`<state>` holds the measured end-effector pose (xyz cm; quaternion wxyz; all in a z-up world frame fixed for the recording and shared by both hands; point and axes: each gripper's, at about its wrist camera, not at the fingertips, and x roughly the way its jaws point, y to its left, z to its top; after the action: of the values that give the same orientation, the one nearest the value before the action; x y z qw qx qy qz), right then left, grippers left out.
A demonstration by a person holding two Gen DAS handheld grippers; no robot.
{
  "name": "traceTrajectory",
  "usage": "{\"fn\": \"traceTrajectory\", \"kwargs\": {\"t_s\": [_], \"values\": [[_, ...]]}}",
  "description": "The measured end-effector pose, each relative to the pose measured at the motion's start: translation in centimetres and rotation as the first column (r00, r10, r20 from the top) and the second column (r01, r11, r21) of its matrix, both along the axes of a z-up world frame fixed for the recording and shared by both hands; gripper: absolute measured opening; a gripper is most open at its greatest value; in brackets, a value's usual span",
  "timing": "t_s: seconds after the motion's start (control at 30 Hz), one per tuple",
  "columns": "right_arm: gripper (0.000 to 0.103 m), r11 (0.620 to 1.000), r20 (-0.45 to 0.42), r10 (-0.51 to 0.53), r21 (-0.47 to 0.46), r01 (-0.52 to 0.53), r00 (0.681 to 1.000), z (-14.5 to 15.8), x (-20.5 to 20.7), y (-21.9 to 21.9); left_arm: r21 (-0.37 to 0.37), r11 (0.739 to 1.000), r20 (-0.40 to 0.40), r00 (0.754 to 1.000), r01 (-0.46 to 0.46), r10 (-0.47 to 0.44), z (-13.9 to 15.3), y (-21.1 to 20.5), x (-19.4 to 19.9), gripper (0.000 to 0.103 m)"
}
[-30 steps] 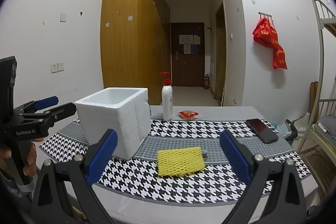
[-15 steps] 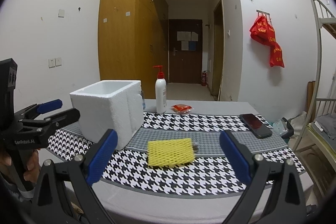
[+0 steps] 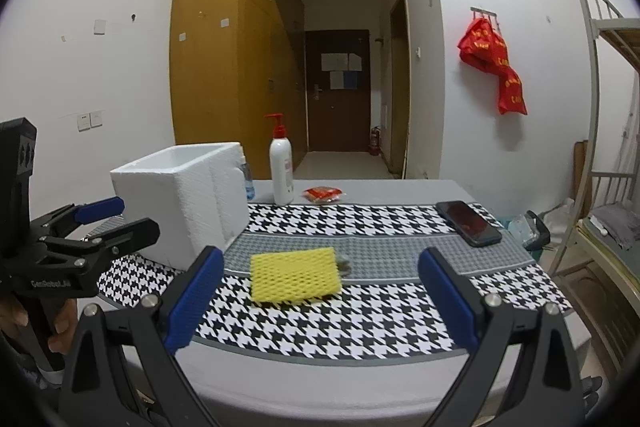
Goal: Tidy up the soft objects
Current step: 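Withdraw both tools from the foam box toward the yellow mesh sponge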
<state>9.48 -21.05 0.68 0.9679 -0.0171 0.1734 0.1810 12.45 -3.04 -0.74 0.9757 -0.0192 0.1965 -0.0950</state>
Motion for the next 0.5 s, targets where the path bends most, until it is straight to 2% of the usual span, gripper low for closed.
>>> {"fn": "traceTrajectory", "kwargs": {"t_s": [0.5], "values": [[0.099, 1.000, -0.067, -0.019, 0.011, 0.020, 0.998, -2.3, 2.4, -2.6, 0.036, 0.999, -0.115, 0.993, 0.030, -0.026, -2.5, -3.4, 4.4, 0.102]]}}
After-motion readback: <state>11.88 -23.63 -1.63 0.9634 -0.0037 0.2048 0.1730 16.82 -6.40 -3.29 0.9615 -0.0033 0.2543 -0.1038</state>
